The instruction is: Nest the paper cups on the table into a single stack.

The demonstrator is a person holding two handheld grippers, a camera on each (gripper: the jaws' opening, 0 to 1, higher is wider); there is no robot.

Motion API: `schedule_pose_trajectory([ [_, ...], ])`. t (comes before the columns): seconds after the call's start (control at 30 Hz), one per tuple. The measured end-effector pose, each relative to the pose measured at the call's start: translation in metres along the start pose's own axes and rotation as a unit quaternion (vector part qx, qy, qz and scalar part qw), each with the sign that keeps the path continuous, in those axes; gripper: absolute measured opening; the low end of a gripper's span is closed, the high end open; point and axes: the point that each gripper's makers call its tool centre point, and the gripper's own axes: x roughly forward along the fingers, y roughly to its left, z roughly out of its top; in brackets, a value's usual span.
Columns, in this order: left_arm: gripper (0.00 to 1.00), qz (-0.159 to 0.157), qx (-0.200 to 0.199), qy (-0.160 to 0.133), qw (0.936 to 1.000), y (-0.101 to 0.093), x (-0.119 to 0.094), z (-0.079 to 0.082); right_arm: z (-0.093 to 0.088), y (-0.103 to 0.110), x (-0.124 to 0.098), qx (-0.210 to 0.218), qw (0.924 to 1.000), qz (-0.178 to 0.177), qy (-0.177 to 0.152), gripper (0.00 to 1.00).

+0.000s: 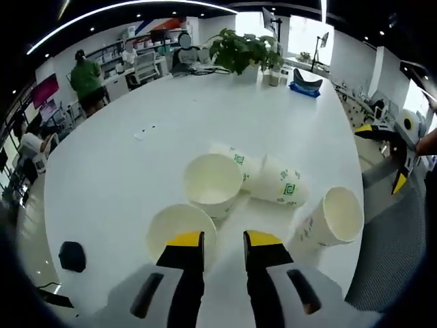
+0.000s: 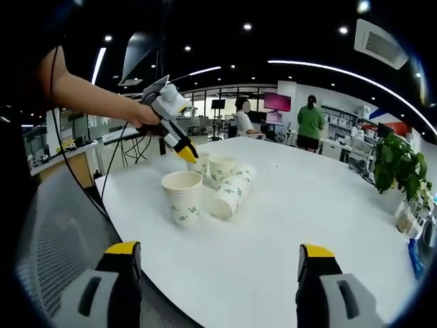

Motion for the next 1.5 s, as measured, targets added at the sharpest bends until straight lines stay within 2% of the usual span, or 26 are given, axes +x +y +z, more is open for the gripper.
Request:
schedule_pose_trajectory([
  [0.27, 0.14, -0.006, 0.000, 0.025, 0.9997, 0.005, 0.014, -0.009, -0.004, 0.000, 0.000, 0.000, 1.0000, 0.001, 0.006, 0.95],
  [0.43, 0.10, -0.003, 0.004, 0.036, 0.9994, 0.009, 0.015, -0.015, -0.004, 0.000, 0.000, 0.000, 1.0000, 0.001, 0.009, 0.94],
  [0.63, 0.03, -0.004, 0.006, 0.032, 0.9995, 0.008, 0.017, -0.013, -0.005, 0.000, 0.000, -0.001, 0.9999, 0.000, 0.012, 0.93],
  [0.83, 0.02, -0.004, 0.018, 0.035, 0.9992, 0.007, 0.017, -0.014, -0.005, 0.000, 0.000, 0.000, 0.9999, 0.002, 0.013, 0.93],
  [1.23, 0.00, 0.010, 0.060, 0.034, 0.9976, -0.006, 0.008, -0.013, -0.003, 0.000, 0.000, 0.000, 1.0000, 0.003, 0.005, 0.94],
  [1.4, 0.00, 0.009, 0.063, 0.023, 0.9977, -0.010, -0.004, -0.011, -0.002, -0.001, 0.000, -0.001, 1.0000, 0.001, 0.002, 0.95],
  [1.5, 0.00, 0.008, 0.066, 0.016, 0.9977, -0.017, -0.014, -0.006, 0.003, -0.002, -0.001, -0.008, 0.9999, -0.005, -0.009, 0.98],
])
